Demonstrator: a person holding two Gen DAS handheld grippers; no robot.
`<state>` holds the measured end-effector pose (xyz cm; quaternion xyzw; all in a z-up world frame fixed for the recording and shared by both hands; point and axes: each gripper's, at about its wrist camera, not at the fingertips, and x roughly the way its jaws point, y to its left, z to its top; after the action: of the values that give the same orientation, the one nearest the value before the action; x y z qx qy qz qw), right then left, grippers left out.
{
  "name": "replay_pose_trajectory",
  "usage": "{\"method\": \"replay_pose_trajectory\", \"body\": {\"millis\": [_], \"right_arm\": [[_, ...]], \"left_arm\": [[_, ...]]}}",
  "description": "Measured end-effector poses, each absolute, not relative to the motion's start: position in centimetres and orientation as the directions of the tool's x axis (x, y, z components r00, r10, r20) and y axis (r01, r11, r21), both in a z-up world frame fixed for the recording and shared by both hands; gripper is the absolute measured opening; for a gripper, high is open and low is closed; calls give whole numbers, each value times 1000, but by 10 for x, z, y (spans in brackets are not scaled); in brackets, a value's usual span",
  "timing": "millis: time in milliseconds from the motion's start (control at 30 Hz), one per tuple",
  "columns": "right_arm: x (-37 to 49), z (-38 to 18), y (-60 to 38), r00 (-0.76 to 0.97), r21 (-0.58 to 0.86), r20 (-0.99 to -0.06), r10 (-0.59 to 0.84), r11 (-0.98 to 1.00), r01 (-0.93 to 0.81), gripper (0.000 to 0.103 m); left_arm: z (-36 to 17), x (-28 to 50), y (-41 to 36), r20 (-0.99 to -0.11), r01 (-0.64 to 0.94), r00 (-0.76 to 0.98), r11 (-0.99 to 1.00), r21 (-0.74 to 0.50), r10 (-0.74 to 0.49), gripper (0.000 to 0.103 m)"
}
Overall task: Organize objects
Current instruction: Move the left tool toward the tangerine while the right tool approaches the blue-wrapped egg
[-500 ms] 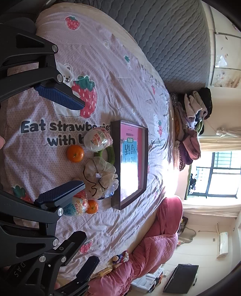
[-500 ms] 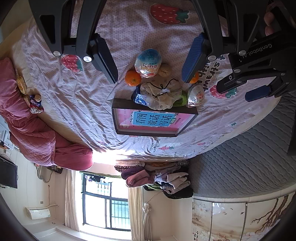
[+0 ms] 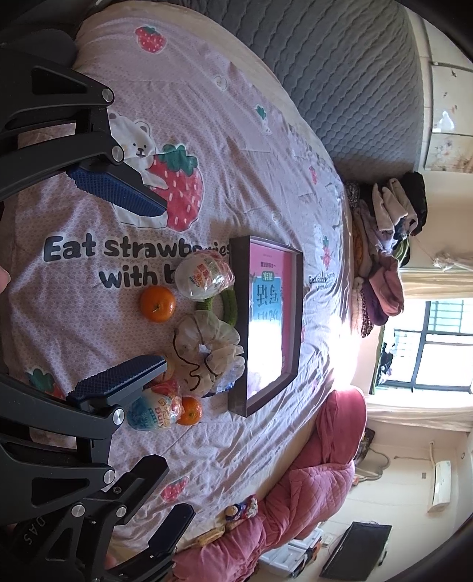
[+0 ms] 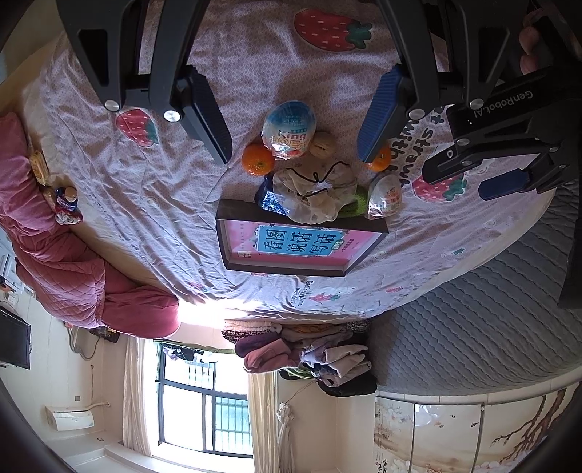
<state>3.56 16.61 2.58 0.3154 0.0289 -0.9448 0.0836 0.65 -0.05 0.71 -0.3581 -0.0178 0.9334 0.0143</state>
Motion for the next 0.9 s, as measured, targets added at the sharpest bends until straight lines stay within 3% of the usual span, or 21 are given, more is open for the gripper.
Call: {"method": "replay_pose_trajectory", "body": {"millis": [900], "right_arm": [[2, -31, 173, -703, 34, -696, -146, -985, 171, 71]], "left_arm": [[-61, -36, -1, -795, -30, -598, -993, -112, 107, 79]]}}
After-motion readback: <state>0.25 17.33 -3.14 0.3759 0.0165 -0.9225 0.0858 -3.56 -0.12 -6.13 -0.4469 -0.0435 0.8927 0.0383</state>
